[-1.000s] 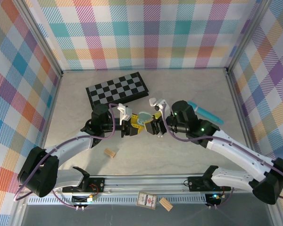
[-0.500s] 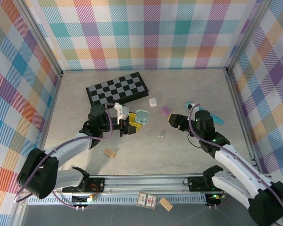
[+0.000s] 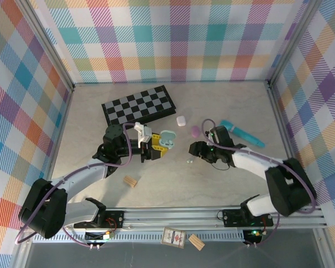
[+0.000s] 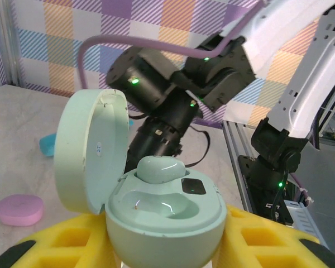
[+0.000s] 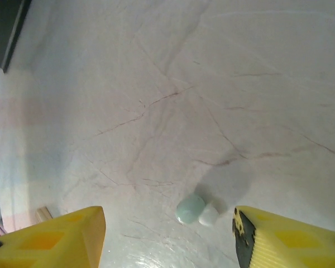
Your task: Insert wireless bluetooth earbuds into charging case
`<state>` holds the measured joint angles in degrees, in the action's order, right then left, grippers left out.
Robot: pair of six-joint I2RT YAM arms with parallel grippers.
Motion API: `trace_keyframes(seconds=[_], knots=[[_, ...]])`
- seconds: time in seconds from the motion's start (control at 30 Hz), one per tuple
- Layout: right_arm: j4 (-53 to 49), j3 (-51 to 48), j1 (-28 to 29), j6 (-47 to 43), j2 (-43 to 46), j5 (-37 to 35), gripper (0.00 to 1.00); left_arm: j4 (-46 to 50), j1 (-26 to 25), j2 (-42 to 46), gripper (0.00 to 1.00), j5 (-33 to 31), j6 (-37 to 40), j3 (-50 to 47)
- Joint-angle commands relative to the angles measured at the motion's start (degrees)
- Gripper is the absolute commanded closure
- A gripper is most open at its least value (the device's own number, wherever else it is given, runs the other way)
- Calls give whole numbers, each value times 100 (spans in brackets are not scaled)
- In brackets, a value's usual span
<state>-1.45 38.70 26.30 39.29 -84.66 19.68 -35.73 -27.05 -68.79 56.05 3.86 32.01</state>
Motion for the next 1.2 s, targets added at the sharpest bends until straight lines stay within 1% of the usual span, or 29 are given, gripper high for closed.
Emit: trace_keyframes(seconds=[0.0,0.07,0.2,0.4,0.5,0.63,0.83,1.17], knots=[[-107,475,35,-758,-499,685,37,49,68,213,61,126,97,-54],[-182,729,33,-986,-837,911,37,130,68,273,61,89,114,-63],[-552,1105,32,-1444,-1293,963,37,284,68,374,61,64,159,-37],[-908,1150,37,-2052,-1482,1288,37,520,68,468,61,46,273,7],[-1150,1114,33,-2368,-1565,1280,37,492,68,428,61,75,273,29],[-1284,984,34,-2570,-1503,1257,38,411,68,377,61,113,230,35],[-1472,864,33,-2735,-1257,1348,45,376,68,386,61,123,228,-2],[-1560,774,33,-2831,-1192,1301,51,273,68,351,61,115,194,-63]])
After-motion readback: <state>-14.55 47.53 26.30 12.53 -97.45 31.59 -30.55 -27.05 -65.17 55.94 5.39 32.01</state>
